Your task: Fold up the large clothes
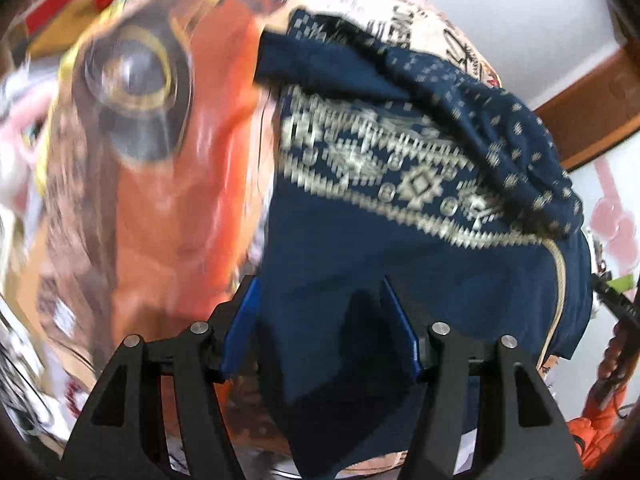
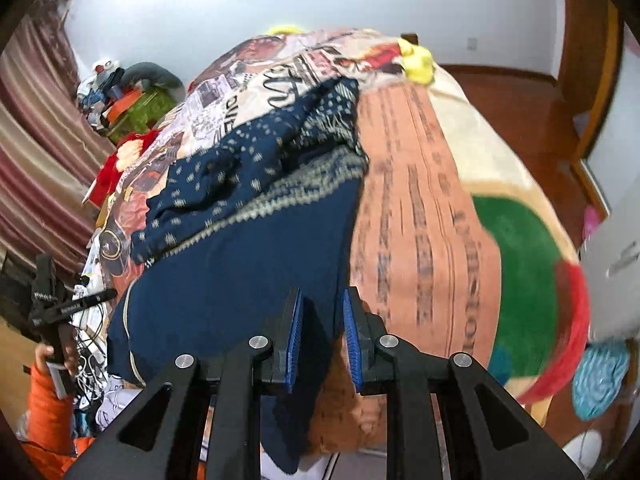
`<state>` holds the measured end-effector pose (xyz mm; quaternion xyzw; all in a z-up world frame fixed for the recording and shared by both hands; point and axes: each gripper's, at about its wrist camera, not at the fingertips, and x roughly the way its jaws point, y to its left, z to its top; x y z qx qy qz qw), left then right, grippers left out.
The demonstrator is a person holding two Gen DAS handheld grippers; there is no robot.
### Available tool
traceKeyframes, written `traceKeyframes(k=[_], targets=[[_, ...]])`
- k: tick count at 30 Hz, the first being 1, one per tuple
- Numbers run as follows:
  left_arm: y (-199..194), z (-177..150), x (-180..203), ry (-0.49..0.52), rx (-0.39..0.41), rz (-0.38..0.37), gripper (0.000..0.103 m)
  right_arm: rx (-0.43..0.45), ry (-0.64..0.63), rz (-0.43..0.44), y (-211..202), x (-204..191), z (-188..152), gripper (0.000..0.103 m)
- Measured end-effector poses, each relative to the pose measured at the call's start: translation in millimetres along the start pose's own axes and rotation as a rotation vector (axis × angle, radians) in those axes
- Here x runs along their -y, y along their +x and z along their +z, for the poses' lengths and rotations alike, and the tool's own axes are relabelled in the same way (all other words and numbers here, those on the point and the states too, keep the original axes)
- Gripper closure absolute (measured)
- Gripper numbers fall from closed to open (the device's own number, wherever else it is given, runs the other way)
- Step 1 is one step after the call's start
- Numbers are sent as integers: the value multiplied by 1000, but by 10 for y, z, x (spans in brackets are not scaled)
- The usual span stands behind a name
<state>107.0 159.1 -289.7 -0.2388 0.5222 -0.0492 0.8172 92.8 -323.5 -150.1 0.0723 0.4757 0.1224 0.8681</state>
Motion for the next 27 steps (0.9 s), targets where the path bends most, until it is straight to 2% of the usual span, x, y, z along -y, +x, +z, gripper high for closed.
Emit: traceKeyframes(k=[3, 5, 7, 9, 13, 15, 17, 19, 21, 24, 27], targets=[[90, -92, -30, -41, 0, -15, 40, -22, 32, 22, 73, 31, -86, 86], [123, -115, -81, -87, 6, -44, 39, -16, 49, 38, 102, 38, -102, 79], [160, -122, -132, -131, 1, -82, 39, -7, 77, 108, 124, 54, -110, 53], [192, -119, -144, -149, -5, -101, 39, 15, 108, 161, 139, 43, -125, 39], [210, -105, -111, -135, -12, -137, 39, 39, 32, 131, 191, -145, -123, 39], [201, -94, -101, -129, -13, -175, 41, 51, -3, 131, 211, -234, -123, 41], [175, -78, -45, -112, -15, -213, 52, 51, -8, 155, 235, -266, -107, 50], [128, -55, 43, -77, -7, -216, 73, 47, -12, 168, 273, -293, -69, 68], [82, -18, 112, -52, 5, -213, 86, 43, -14, 183, 302, -311, -37, 77], [-91, 89, 273, -4, 67, -237, 92, 50, -21, 204, 314, -350, 10, 85], [-279, 216, 447, 47, 131, -259, 94, 88, -43, 218, 257, -400, 86, 86]])
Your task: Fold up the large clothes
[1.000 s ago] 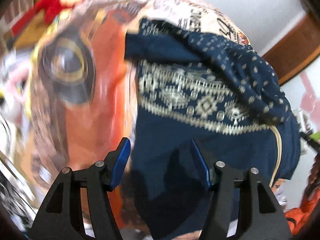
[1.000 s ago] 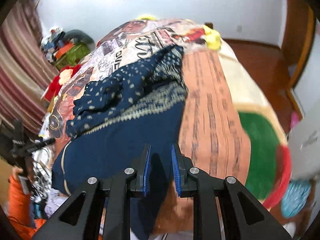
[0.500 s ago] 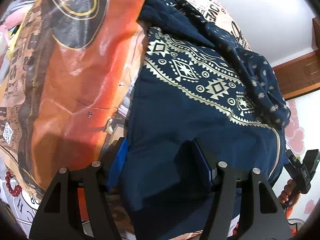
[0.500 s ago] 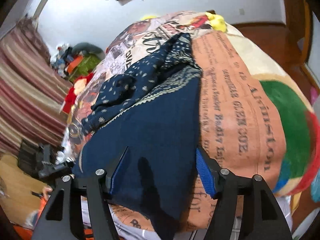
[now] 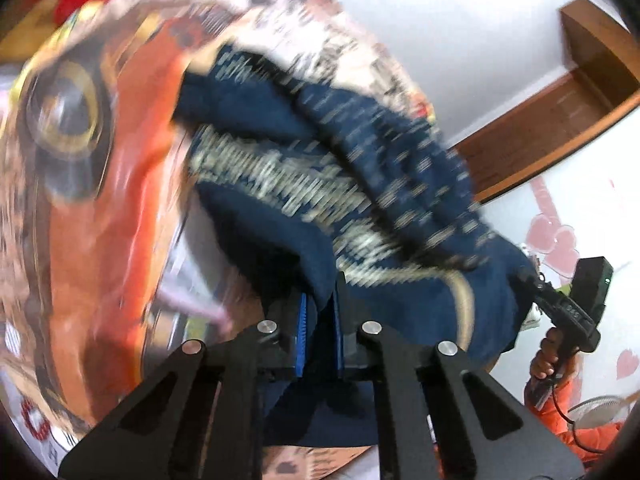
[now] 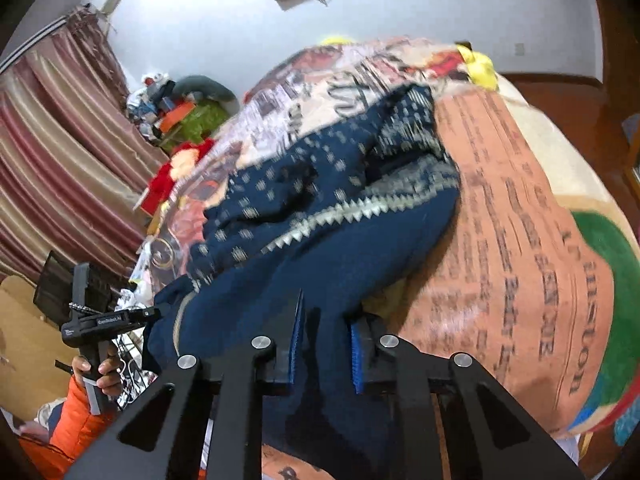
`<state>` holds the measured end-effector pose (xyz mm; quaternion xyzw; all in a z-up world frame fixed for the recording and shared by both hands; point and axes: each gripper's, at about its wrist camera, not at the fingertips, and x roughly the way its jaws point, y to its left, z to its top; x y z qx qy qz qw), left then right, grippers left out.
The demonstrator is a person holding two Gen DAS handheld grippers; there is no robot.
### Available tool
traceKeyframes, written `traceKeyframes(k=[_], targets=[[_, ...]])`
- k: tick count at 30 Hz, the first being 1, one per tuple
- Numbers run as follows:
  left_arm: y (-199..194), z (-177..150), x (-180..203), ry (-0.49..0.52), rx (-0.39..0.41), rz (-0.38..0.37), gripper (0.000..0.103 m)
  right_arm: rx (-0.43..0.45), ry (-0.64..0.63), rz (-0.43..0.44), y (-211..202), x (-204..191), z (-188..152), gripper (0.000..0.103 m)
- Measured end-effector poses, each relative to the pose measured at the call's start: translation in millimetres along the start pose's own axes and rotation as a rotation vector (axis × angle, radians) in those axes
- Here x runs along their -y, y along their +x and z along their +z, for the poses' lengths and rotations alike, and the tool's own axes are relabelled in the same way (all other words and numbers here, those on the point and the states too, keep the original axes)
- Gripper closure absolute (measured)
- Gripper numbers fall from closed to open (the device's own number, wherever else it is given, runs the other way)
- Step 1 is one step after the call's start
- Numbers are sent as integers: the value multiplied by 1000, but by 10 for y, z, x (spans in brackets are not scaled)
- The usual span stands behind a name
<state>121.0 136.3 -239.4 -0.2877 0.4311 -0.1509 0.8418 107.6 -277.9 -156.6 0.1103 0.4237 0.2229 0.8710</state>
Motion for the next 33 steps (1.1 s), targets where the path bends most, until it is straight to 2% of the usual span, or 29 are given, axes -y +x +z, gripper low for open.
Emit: traceKeyframes(k=[6, 10, 12, 14, 18, 20, 22, 24, 26, 28, 29, 30, 31, 33], targets=[[-123, 477, 443, 110, 118, -15, 94, 97, -46, 5, -62, -94, 304, 87], [-79, 844, 456, 71, 178, -41, 94, 132, -62, -16, 43, -82, 577, 87], [0, 949, 381, 53, 186, -6, 94, 138, -68, -31, 110, -79, 698, 87], [150, 1002, 265, 34, 164, 49, 94, 134, -78, -56, 220, -62, 814, 87], [554, 945, 9, 4, 62, 180, 92, 79, -63, -97, 513, 62, 981, 86], [654, 870, -79, 8, 25, 204, 88, 25, -42, -98, 658, 157, 1015, 86], [665, 809, -127, 17, 6, 213, 74, -24, -6, -83, 737, 250, 1031, 86], [602, 775, -139, 32, -3, 234, 65, -63, 37, -72, 761, 340, 1026, 85], [481, 762, -117, 48, 3, 239, 63, -64, 48, -78, 696, 370, 1021, 81], [328, 755, -97, 60, 19, 245, 49, -49, 34, -95, 595, 354, 1019, 71], [225, 745, -87, 65, 40, 247, 46, -36, 21, -109, 508, 336, 1015, 67], [169, 740, -74, 69, 55, 249, 42, -23, 12, -117, 428, 315, 1006, 57], [78, 720, -71, 76, 74, 250, 39, -11, 5, -119, 351, 299, 993, 41], [-22, 673, -84, 79, 93, 251, 35, 21, -4, -109, 198, 259, 949, 26]])
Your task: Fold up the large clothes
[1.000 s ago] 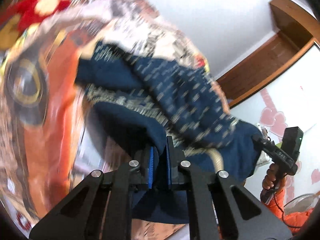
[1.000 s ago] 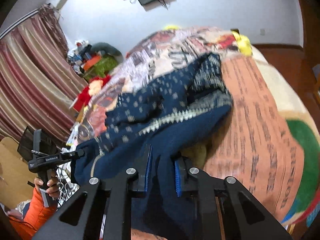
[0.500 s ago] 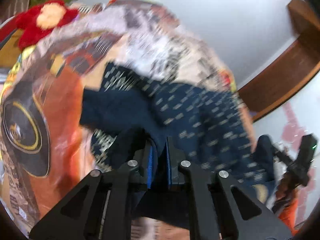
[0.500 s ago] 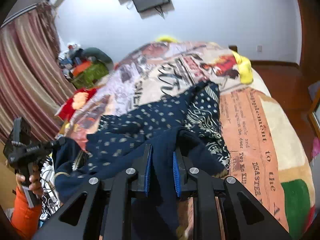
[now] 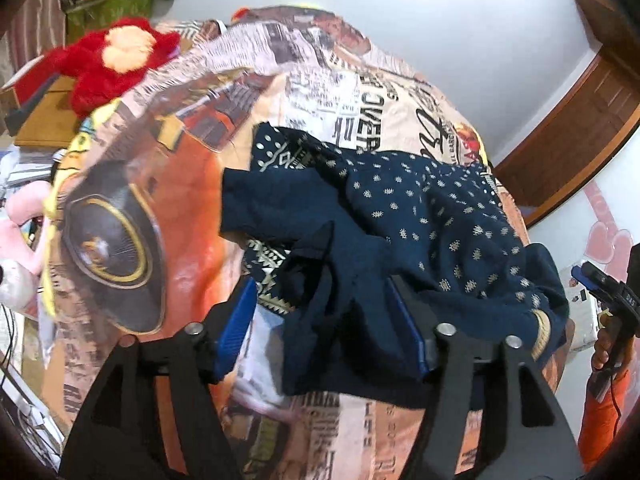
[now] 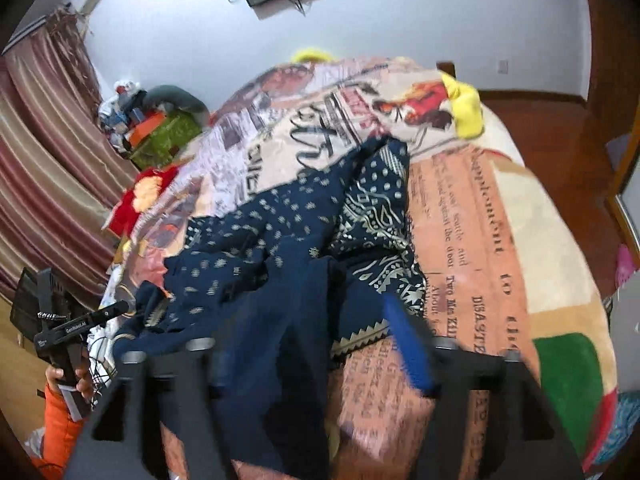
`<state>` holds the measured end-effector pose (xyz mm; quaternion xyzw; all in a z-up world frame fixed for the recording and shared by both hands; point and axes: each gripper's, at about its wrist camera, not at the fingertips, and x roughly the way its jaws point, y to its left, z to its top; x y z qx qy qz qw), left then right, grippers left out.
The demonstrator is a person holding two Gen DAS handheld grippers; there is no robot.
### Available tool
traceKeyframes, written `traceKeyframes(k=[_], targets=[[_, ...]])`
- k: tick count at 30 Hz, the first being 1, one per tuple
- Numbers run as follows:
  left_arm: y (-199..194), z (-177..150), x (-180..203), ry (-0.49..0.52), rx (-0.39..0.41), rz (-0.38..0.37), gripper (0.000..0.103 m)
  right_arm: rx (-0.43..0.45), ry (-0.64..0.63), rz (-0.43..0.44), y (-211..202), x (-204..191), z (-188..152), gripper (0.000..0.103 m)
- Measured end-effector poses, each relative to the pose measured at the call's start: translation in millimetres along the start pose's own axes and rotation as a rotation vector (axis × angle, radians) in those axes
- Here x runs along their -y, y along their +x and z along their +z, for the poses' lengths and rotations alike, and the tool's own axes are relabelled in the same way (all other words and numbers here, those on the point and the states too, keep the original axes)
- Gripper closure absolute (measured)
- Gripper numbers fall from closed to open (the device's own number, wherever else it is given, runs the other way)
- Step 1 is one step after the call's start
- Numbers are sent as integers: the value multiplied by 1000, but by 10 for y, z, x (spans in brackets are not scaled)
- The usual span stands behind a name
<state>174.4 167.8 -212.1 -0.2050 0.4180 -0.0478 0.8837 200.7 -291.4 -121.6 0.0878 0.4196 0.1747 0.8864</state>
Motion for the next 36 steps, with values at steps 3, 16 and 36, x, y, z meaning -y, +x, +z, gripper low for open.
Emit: traceKeyframes(k=[3, 16, 36], targets=[[-15, -135, -69, -11, -18, -16, 32, 13, -29, -1, -168, -66, -102, 25], [763, -598, -117, -75, -254, -159, 33, -106, -43, 63, 29, -233, -704, 25], [-377, 171, 700, 119, 109, -304, 100, 63, -160, 152, -29, -641, -194, 94]])
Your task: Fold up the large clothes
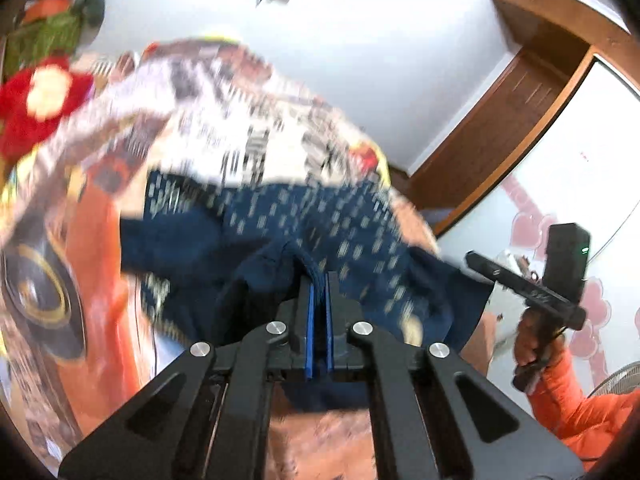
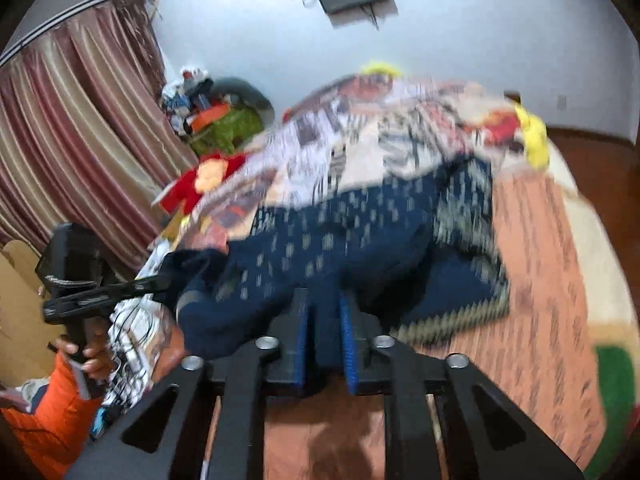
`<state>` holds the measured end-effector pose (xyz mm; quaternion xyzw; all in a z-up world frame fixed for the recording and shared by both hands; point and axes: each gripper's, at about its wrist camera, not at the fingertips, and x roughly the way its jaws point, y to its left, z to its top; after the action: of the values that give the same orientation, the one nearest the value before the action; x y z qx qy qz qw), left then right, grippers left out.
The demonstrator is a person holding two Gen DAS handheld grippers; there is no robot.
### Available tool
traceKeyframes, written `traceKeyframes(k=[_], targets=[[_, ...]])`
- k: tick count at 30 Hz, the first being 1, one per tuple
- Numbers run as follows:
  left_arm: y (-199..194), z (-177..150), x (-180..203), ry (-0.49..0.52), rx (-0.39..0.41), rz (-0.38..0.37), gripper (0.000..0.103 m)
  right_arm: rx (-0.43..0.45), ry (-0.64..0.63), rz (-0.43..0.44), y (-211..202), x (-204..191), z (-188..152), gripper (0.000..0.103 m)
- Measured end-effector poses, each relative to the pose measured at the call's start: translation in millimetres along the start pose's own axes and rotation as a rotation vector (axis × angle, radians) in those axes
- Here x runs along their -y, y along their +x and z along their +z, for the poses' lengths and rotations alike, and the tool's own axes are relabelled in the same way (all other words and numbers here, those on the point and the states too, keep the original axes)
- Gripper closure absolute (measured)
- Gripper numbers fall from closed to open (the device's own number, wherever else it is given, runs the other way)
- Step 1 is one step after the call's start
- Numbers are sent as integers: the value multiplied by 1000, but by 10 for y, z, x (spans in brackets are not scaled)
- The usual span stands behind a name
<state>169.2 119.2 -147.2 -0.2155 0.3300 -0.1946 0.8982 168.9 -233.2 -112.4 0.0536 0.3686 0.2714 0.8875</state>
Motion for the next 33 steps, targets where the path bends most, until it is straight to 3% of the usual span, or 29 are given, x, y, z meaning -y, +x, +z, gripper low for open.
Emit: traceKeyframes(k=[5, 10, 13, 17, 21, 23, 25, 27, 30, 32, 33], targets=[[114, 311, 28, 50, 23, 69, 100, 62, -4, -31, 62, 72, 361, 94], [322, 368, -114, 30, -12, 69, 100, 50, 21, -57, 79, 213, 503, 94], [408, 329, -115, 43, -29, 58, 100, -18, 80, -12, 26, 337, 431, 94], [414, 175, -48, 64, -44, 58, 100, -118, 130, -28, -1, 458, 172, 93], [377, -39, -43, 84, -78, 134, 100, -182, 137, -69, 26, 498, -88, 93], [349, -141, -61, 88, -107, 179, 93, -182, 155, -66, 13, 501, -190, 93], [309, -244, -116, 65, -133, 196, 63, -164, 165, -69, -25, 499, -230, 93], [256, -356, -196, 17, -135, 186, 44, -144, 169, -56, -70, 479, -242, 93], [244, -533, -293, -44, -167, 155, 41, -132, 162, -40, -112, 432, -257, 92], [306, -668, -357, -97, -205, 119, 41, -137, 146, -50, -115, 383, -278, 83], [331, -705, -365, -115, -215, 102, 41, -143, 135, -53, -110, 360, -299, 68]])
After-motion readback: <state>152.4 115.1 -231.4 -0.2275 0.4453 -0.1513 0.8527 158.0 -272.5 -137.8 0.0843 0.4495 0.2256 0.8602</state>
